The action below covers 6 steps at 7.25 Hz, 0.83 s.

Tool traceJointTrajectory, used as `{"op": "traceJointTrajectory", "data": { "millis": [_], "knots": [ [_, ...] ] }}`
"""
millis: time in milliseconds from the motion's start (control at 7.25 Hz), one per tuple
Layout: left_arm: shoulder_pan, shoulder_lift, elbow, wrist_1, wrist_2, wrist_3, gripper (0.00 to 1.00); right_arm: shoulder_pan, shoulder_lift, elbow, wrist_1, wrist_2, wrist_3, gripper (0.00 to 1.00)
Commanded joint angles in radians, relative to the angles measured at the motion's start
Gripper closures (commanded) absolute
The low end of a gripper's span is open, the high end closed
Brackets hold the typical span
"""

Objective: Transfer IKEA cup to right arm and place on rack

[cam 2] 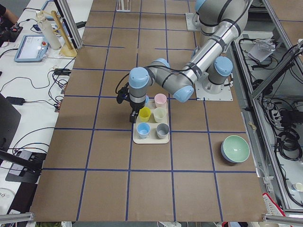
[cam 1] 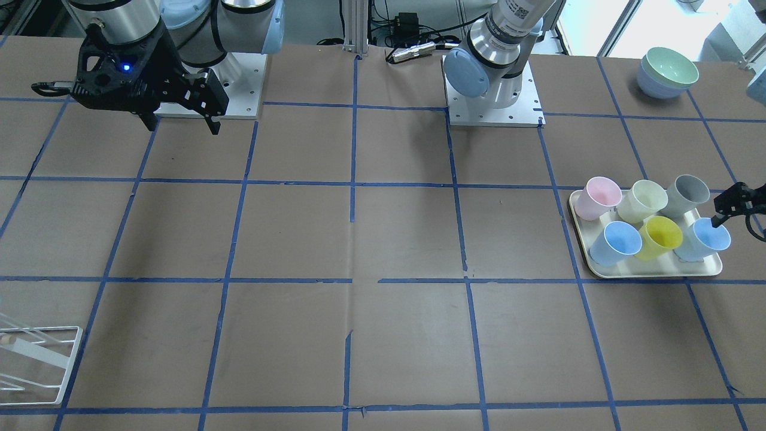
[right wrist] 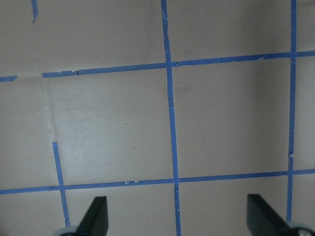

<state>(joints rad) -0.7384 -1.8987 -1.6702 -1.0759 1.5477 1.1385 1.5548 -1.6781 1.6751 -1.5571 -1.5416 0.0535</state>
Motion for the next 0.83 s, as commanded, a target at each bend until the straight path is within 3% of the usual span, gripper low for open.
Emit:
{"op": "traceJointTrajectory", "data": {
  "millis": [0,690],
  "knots": [
    [0.045,-0.104,0.015,0.027,0.011,0.036,0.00,0.001,0.000,0.000,-0.001,0.000,0.008,0.00],
    [0.062,-0.183,0.020,0.030,0.015,0.035,0.00,-0.001,0.000,0.000,-0.005,0.000,-0.003,0.00]
  ]
}}
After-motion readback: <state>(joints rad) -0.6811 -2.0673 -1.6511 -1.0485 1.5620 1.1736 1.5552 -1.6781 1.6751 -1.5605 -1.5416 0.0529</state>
